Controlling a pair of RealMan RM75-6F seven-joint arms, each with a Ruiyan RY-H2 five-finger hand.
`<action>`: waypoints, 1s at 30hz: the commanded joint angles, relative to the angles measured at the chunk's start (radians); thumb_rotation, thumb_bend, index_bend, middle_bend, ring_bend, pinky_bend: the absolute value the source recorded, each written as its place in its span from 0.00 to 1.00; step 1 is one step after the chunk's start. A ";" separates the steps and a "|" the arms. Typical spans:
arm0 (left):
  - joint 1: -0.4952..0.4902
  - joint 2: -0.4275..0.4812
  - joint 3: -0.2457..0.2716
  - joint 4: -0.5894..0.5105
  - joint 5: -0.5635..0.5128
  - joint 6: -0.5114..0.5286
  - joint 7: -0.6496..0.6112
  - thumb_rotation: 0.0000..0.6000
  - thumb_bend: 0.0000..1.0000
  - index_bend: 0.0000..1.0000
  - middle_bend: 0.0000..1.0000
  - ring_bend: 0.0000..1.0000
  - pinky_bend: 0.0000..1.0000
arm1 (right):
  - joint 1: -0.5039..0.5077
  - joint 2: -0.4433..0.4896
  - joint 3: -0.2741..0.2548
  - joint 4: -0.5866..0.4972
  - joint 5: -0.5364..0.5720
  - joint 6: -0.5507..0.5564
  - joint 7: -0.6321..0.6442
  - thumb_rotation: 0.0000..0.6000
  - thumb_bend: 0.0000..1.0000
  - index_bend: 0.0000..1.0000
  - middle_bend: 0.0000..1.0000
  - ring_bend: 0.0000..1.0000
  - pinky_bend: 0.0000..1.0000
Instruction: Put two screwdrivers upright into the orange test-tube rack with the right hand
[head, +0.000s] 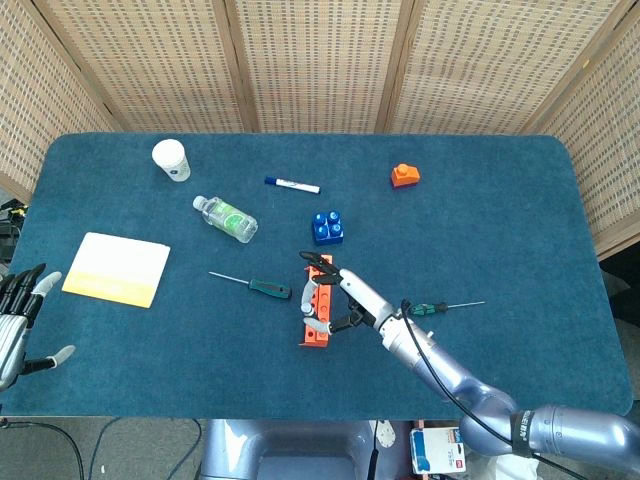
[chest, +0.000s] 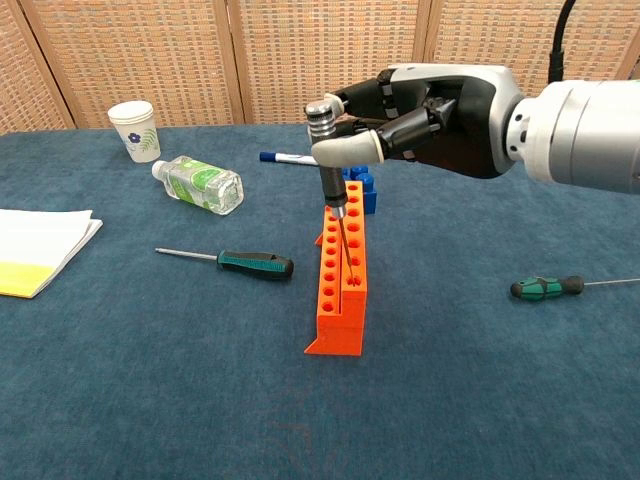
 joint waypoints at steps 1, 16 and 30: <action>-0.001 -0.001 0.001 0.000 0.000 -0.002 0.001 1.00 0.00 0.00 0.00 0.00 0.00 | -0.004 -0.004 -0.006 0.006 -0.009 0.001 0.001 1.00 0.43 0.60 0.00 0.00 0.00; -0.004 -0.002 0.002 -0.002 -0.001 -0.010 0.007 1.00 0.00 0.00 0.00 0.00 0.00 | -0.024 -0.059 -0.049 0.084 -0.084 0.016 0.009 1.00 0.43 0.61 0.00 0.00 0.00; -0.007 -0.003 0.002 -0.004 -0.006 -0.017 0.013 1.00 0.00 0.00 0.00 0.00 0.00 | -0.031 -0.092 -0.080 0.133 -0.152 0.039 0.017 1.00 0.43 0.61 0.00 0.00 0.00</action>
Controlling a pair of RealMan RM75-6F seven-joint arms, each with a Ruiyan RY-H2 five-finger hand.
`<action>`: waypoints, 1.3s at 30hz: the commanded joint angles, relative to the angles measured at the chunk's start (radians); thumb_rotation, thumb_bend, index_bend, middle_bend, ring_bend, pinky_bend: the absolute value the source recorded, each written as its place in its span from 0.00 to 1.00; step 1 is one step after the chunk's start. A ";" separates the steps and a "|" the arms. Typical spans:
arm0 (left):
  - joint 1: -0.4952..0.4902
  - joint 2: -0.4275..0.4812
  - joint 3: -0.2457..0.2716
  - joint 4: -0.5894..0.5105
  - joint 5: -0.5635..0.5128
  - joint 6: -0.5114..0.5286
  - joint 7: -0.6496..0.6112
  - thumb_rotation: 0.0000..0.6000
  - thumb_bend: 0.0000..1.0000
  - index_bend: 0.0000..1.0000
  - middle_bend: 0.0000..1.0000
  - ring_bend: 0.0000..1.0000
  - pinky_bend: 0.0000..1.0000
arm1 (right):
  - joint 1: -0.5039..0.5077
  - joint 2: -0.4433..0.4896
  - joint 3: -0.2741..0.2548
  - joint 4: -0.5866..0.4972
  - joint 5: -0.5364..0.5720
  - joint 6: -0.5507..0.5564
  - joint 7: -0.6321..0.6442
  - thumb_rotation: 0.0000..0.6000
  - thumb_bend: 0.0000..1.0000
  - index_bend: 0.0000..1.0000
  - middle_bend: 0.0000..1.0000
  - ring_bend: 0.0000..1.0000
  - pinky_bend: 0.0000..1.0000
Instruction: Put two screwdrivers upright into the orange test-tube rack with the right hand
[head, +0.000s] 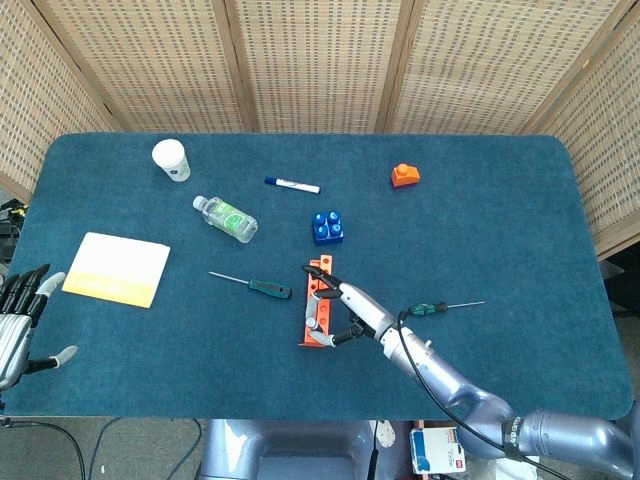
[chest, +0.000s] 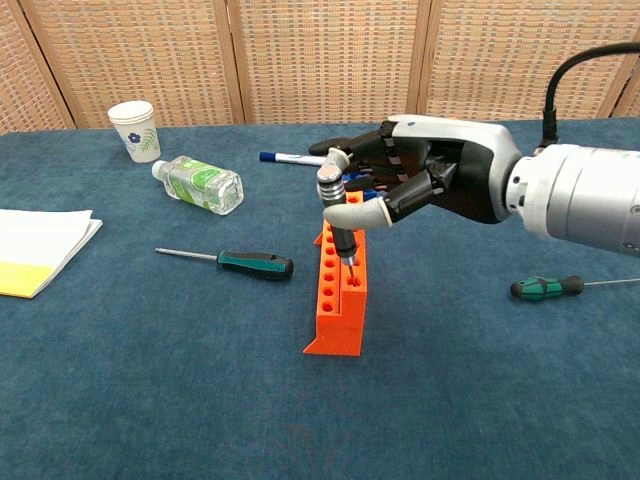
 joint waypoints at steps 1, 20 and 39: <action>0.000 0.000 0.000 0.000 -0.001 -0.001 0.000 1.00 0.00 0.00 0.00 0.00 0.00 | -0.001 -0.008 -0.005 0.017 -0.004 -0.001 0.013 1.00 0.43 0.61 0.00 0.00 0.00; -0.002 -0.001 -0.001 -0.006 -0.007 -0.005 0.010 1.00 0.00 0.00 0.00 0.00 0.00 | 0.001 -0.030 -0.025 0.077 -0.045 -0.002 0.081 1.00 0.43 0.61 0.00 0.00 0.00; -0.006 -0.007 -0.001 -0.004 -0.013 -0.013 0.022 1.00 0.00 0.00 0.00 0.00 0.00 | 0.005 -0.044 -0.042 0.107 -0.058 -0.004 0.096 1.00 0.43 0.61 0.00 0.00 0.00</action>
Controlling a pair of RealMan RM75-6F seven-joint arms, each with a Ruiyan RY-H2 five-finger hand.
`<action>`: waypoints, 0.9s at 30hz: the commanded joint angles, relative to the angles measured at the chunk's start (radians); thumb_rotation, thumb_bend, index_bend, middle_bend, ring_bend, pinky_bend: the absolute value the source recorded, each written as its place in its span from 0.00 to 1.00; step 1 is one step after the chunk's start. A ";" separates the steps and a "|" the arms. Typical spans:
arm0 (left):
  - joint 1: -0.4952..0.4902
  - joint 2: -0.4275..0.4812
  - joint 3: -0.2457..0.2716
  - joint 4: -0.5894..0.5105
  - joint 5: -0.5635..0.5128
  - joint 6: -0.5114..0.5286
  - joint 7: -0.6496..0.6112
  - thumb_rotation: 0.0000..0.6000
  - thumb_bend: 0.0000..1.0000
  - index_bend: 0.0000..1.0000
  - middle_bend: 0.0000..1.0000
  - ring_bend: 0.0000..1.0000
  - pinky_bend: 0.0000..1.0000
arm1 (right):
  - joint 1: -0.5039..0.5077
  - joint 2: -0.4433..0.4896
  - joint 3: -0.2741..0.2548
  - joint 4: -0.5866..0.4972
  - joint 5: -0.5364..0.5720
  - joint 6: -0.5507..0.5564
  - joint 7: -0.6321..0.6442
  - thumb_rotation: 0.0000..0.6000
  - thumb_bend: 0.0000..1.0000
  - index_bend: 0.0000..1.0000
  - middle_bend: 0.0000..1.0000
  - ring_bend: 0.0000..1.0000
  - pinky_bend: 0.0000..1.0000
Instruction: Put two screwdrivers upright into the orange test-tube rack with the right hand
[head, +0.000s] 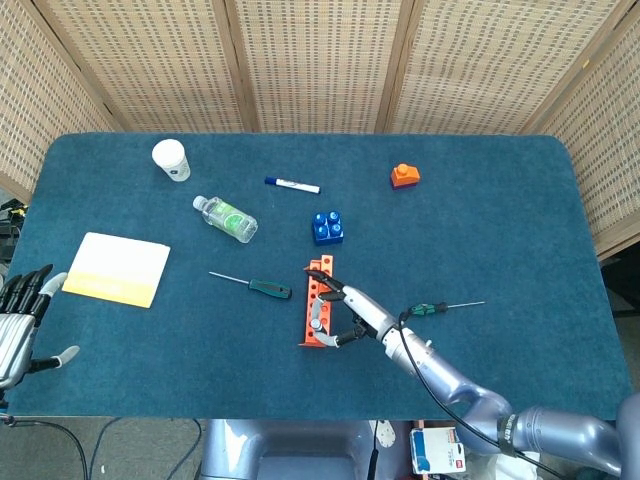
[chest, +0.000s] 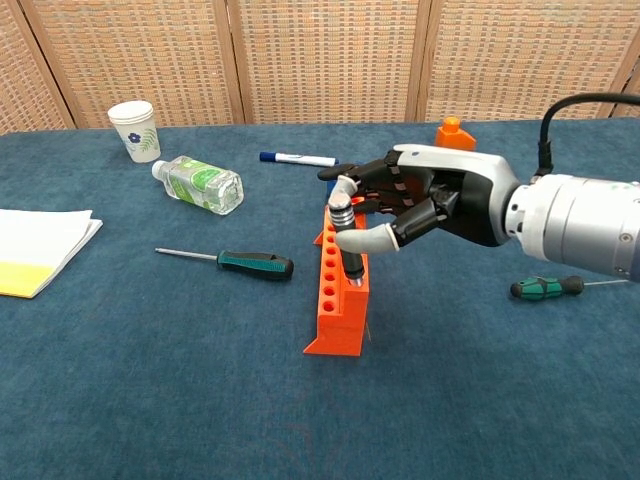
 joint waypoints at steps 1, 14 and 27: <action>0.000 -0.001 0.000 0.000 0.000 0.000 0.001 1.00 0.00 0.00 0.00 0.00 0.00 | 0.001 -0.003 -0.002 0.005 -0.003 0.001 0.001 1.00 0.43 0.61 0.00 0.00 0.00; -0.002 0.001 -0.001 -0.001 -0.002 -0.002 0.000 1.00 0.00 0.00 0.00 0.00 0.00 | 0.009 -0.002 -0.024 0.021 -0.056 0.009 0.029 1.00 0.43 0.56 0.00 0.00 0.00; 0.001 0.003 0.002 -0.002 0.005 0.004 -0.006 1.00 0.00 0.00 0.00 0.00 0.00 | 0.011 0.007 -0.040 0.026 -0.105 0.054 0.066 1.00 0.42 0.15 0.00 0.00 0.00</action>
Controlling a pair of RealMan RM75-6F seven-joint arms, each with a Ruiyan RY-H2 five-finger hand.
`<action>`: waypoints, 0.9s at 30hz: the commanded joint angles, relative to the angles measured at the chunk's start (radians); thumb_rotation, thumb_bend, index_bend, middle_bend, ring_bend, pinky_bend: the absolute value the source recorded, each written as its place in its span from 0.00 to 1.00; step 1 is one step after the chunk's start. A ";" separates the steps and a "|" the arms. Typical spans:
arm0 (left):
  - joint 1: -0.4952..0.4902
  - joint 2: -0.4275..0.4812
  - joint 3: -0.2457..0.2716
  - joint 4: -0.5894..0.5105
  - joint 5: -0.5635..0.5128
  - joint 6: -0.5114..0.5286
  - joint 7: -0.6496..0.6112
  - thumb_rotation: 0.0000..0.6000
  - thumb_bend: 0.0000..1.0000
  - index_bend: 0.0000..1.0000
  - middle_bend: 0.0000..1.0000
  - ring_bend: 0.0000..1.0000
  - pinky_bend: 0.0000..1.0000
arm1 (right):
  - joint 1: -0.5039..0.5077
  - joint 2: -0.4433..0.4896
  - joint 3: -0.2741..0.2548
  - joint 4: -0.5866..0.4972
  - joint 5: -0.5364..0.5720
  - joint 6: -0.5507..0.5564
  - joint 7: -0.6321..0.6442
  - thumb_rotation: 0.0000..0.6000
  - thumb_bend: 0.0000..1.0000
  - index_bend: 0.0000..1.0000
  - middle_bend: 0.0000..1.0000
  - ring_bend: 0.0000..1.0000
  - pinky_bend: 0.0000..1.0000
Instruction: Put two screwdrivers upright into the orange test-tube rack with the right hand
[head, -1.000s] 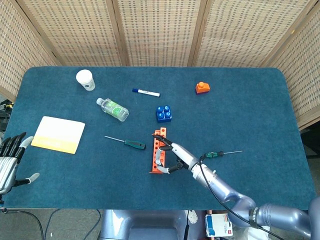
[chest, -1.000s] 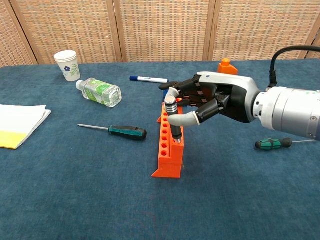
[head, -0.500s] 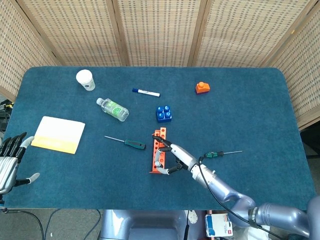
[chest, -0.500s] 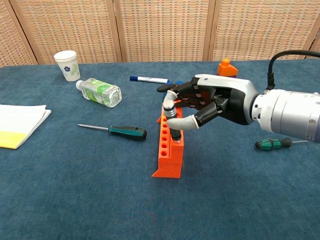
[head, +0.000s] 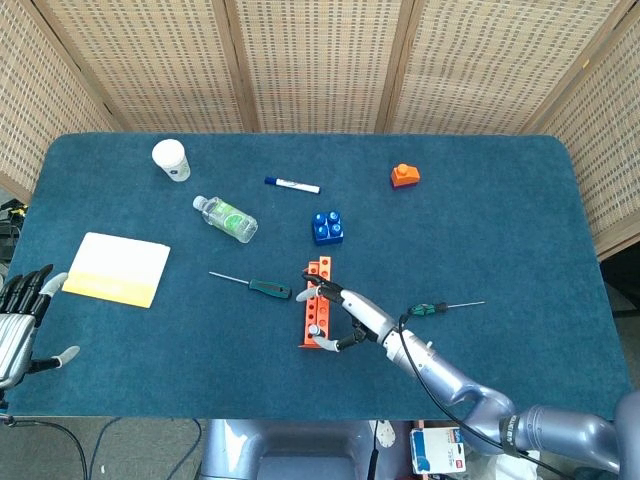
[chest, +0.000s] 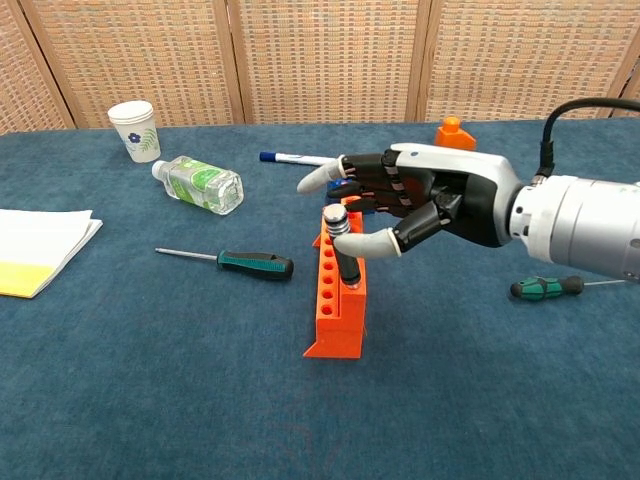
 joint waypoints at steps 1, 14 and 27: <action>0.000 0.000 0.000 0.000 0.001 0.000 0.000 1.00 0.00 0.00 0.00 0.00 0.00 | 0.000 0.003 -0.001 -0.003 -0.005 0.010 -0.004 1.00 0.42 0.12 0.00 0.00 0.00; 0.001 0.002 0.005 -0.002 0.013 0.004 -0.002 1.00 0.00 0.00 0.00 0.00 0.00 | -0.026 0.095 0.009 -0.109 -0.056 0.123 -0.085 1.00 0.42 0.01 0.00 0.00 0.00; 0.009 0.011 0.012 0.000 0.032 0.020 -0.028 1.00 0.00 0.00 0.00 0.00 0.00 | -0.081 0.220 -0.081 -0.175 -0.208 0.224 -0.382 1.00 0.43 0.01 0.00 0.00 0.00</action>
